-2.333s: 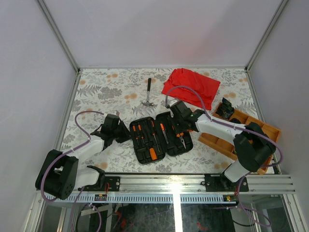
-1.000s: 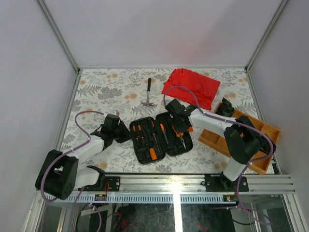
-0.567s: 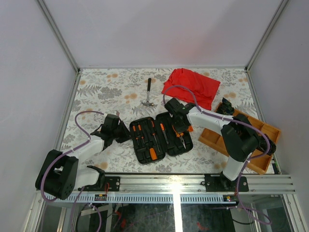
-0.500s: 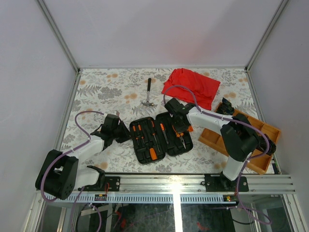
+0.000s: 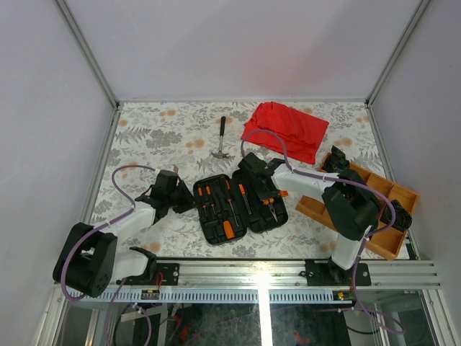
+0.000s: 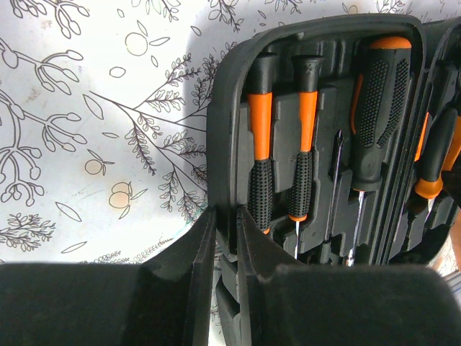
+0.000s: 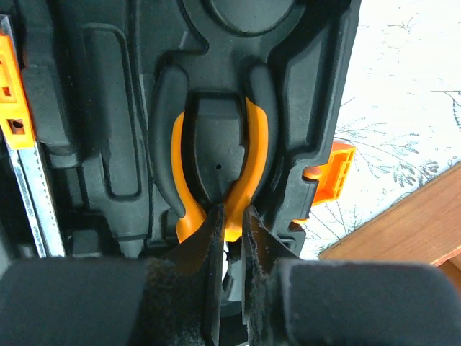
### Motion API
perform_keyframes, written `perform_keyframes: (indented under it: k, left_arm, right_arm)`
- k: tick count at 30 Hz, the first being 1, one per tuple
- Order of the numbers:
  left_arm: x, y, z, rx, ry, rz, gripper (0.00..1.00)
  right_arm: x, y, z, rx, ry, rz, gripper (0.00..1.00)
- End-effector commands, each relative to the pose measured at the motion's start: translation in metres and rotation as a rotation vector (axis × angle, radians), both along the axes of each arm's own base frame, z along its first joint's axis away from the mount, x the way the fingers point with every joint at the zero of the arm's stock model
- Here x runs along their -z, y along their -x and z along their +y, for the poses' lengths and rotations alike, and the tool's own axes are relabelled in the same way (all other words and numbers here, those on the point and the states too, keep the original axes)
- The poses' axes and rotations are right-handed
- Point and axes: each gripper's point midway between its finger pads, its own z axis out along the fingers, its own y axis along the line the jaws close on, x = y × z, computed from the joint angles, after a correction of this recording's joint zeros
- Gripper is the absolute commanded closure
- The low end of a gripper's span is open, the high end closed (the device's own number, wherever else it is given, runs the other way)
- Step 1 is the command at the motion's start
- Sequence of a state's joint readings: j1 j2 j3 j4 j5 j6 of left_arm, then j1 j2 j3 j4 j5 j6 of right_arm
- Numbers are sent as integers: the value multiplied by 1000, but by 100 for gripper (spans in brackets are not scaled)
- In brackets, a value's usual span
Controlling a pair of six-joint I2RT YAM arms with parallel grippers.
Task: Sort the tools into containers
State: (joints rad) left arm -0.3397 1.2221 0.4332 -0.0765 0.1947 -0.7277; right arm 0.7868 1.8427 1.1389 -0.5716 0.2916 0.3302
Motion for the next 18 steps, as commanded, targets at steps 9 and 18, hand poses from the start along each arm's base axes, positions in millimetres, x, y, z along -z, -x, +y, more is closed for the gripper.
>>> perform_keyframes:
  k: [9,18]
  left_arm:
    - [-1,5,-1,28,-14,6,95]
    - [-3,0,4,15,-48,2,94]
  right_arm:
    - [2,27,36,-49,-251,12,84]
    - [-86,-19,28,-28,-343,-262,73]
